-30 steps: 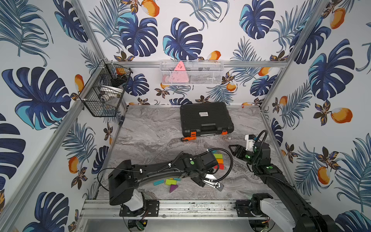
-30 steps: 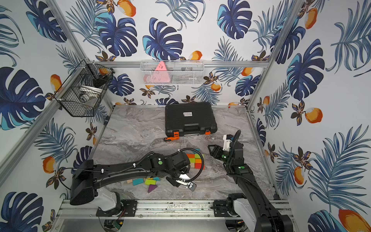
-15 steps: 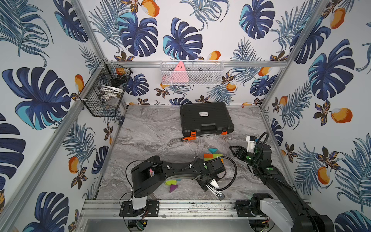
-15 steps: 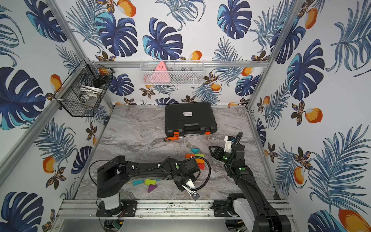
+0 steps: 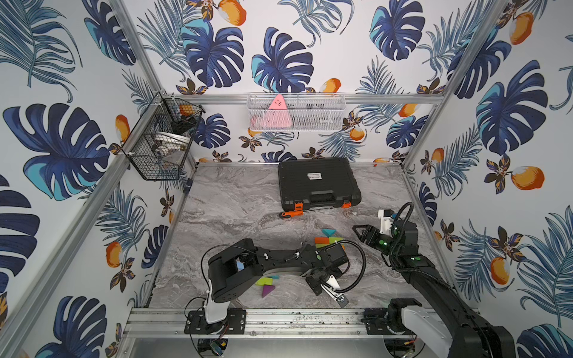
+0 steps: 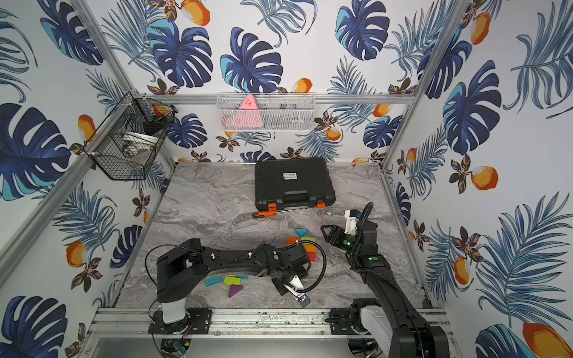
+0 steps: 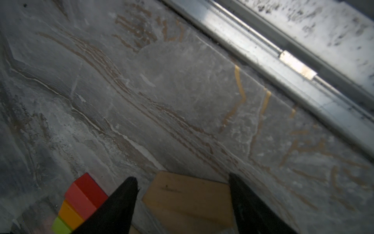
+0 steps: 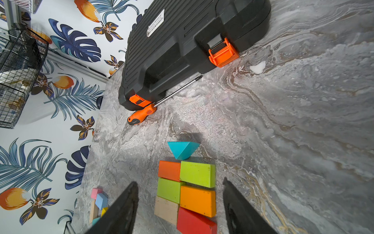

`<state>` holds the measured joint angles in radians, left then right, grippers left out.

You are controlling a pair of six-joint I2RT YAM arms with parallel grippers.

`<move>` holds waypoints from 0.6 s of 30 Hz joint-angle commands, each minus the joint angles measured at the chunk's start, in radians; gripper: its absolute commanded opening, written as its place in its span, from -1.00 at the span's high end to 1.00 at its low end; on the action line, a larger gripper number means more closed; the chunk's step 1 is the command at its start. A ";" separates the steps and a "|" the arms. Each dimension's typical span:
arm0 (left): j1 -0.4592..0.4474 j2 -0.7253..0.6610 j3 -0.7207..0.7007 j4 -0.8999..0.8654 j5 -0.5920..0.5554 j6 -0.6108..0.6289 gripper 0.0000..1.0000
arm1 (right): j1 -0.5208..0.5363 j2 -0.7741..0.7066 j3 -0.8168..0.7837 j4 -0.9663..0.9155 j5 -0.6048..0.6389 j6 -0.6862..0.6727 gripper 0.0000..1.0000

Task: Assemble a piece of candy with building blocks
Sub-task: Place the building block at the center of the board.

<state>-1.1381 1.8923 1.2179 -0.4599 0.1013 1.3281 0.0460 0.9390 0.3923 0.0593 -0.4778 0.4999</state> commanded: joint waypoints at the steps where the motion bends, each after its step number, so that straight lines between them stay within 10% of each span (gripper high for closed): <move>1: 0.003 -0.051 -0.017 0.007 0.008 -0.058 -0.62 | -0.001 0.006 0.003 0.040 -0.016 -0.005 -0.35; 6: 0.001 -0.257 -0.155 0.149 -0.009 -0.274 -0.69 | 0.000 -0.001 -0.001 0.049 -0.016 -0.003 -0.36; 11: -0.026 -0.516 -0.353 0.364 -0.110 -0.786 -0.87 | 0.001 0.015 0.003 0.055 -0.041 -0.008 -0.35; 18: -0.175 -0.490 -0.374 0.297 -0.401 -1.361 -0.83 | 0.001 0.020 0.008 0.057 -0.042 -0.009 -0.36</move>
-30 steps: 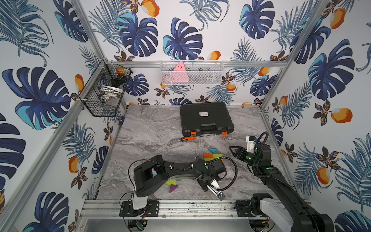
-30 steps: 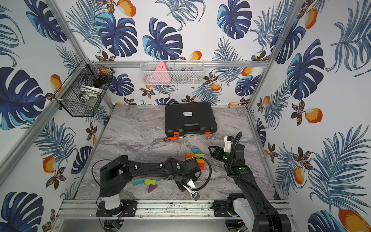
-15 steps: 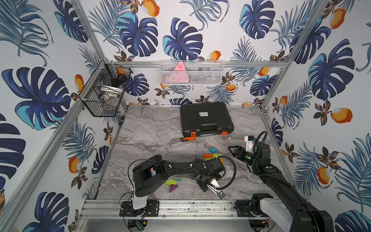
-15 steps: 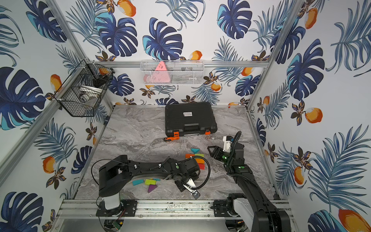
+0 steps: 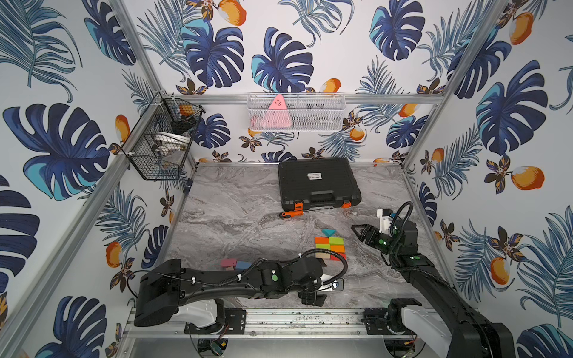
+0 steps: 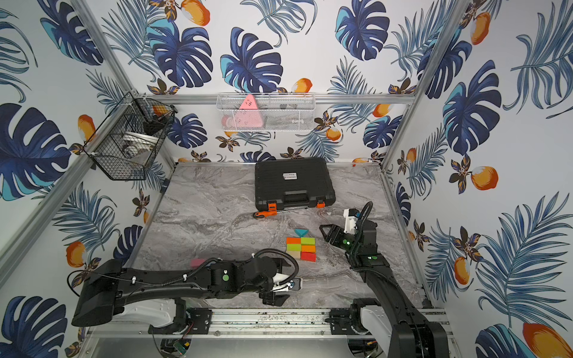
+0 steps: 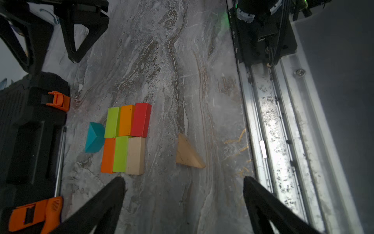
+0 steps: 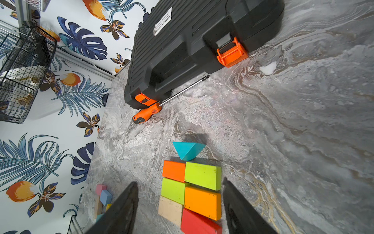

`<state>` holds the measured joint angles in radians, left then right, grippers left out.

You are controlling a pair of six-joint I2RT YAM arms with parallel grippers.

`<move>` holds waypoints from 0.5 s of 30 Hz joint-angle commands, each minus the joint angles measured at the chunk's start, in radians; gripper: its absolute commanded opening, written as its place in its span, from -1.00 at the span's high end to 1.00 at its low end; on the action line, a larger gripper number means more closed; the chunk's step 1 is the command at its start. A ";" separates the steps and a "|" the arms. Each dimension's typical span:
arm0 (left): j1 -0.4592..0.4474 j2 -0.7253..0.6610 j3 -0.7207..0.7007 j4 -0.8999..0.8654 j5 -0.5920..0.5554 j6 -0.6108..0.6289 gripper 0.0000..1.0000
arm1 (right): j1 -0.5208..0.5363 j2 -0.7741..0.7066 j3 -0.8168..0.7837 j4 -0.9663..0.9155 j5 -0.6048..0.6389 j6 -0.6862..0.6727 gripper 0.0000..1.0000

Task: Assemble a piece of candy with building blocks
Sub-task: Place the building block at the center of the board, then assemble the building block at the center of the board.

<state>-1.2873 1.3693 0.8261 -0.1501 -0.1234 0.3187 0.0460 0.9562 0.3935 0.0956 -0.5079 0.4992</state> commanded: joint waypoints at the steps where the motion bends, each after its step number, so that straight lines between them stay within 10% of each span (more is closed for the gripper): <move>1: -0.031 0.057 0.031 -0.039 -0.205 -0.412 -0.76 | 0.001 0.002 0.008 0.016 -0.012 -0.012 -0.35; 15: -0.041 0.321 0.112 -0.072 -0.205 -0.537 -0.40 | 0.001 -0.013 0.001 0.007 -0.006 -0.014 -0.36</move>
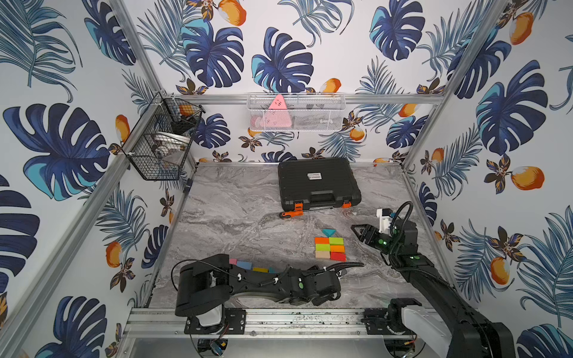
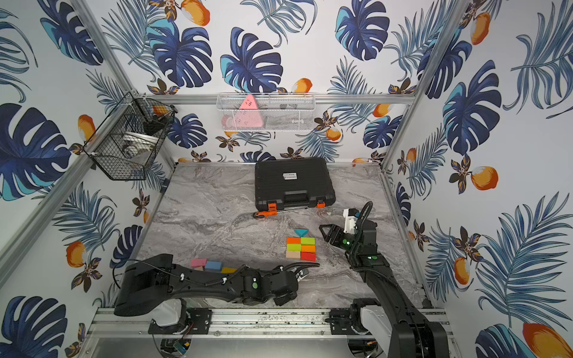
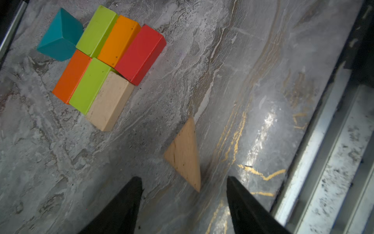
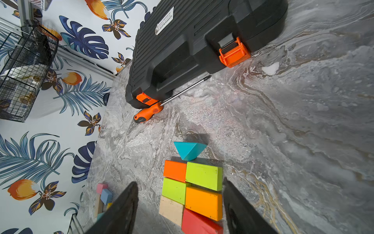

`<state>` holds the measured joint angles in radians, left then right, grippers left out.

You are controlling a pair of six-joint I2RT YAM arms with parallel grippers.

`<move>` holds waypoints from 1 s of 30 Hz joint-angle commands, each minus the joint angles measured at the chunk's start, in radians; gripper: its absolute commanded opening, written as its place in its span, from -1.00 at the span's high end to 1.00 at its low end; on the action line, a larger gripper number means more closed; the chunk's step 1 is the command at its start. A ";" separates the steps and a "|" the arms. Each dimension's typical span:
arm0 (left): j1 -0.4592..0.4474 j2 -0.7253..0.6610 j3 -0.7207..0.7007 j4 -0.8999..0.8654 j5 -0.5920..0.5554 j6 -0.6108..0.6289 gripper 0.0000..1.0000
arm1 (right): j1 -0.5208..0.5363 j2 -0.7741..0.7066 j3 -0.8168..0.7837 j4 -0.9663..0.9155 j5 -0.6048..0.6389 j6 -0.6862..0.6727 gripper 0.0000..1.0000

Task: Assemble a piece of candy with building blocks
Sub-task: Assemble the building block at the center of the board.

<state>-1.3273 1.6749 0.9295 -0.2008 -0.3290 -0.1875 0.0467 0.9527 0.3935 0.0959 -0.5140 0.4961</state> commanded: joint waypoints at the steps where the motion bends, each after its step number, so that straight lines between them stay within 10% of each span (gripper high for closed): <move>1: -0.001 0.017 0.000 -0.011 -0.005 -0.029 -0.36 | 0.001 -0.014 0.000 0.005 0.002 -0.014 -0.36; 30: 0.074 0.120 -0.032 0.117 0.052 0.052 0.48 | 0.003 -0.019 -0.010 0.008 -0.002 -0.027 -0.37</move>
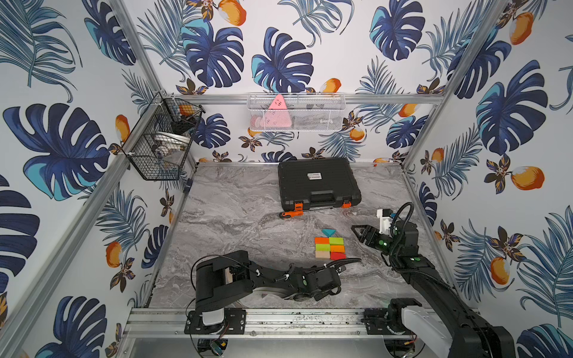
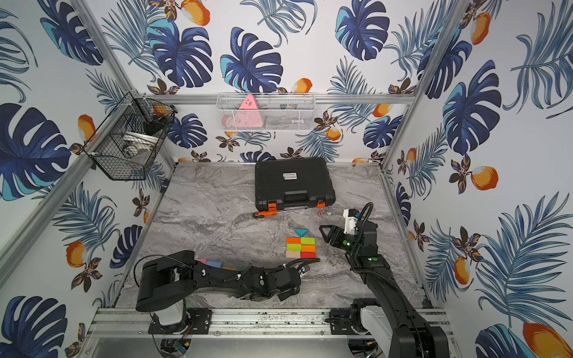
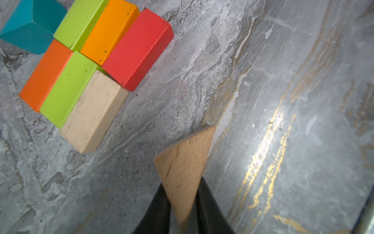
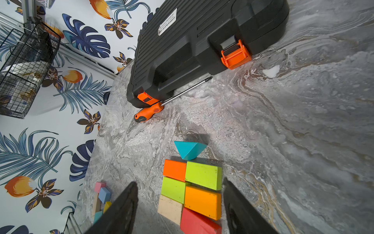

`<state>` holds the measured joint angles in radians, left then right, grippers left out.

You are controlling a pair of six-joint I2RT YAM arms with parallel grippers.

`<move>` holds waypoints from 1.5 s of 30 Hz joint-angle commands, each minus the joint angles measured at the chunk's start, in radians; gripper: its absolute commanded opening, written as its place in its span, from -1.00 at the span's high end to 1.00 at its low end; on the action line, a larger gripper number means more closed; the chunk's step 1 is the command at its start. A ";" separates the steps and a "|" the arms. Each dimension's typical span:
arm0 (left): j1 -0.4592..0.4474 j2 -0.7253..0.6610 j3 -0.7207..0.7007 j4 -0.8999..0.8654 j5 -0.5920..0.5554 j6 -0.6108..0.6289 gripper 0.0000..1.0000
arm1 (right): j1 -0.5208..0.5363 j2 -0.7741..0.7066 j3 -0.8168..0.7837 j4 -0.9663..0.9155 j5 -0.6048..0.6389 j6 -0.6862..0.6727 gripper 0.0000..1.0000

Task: Assemble a piece of candy with building blocks
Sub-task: Assemble the building block at the center of the board.

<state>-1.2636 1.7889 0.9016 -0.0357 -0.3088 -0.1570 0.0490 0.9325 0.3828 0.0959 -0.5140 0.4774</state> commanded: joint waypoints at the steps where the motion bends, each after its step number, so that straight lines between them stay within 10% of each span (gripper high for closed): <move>1: 0.012 0.003 -0.008 -0.041 0.036 0.027 0.48 | 0.001 0.002 0.001 0.009 -0.004 -0.008 -0.37; 45: 0.175 -0.010 -0.044 0.060 0.276 0.363 0.58 | 0.003 0.042 0.008 0.026 -0.034 -0.010 -0.39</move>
<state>-1.0916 1.7699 0.8528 0.0788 -0.0494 0.1864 0.0505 0.9760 0.3859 0.0982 -0.5373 0.4774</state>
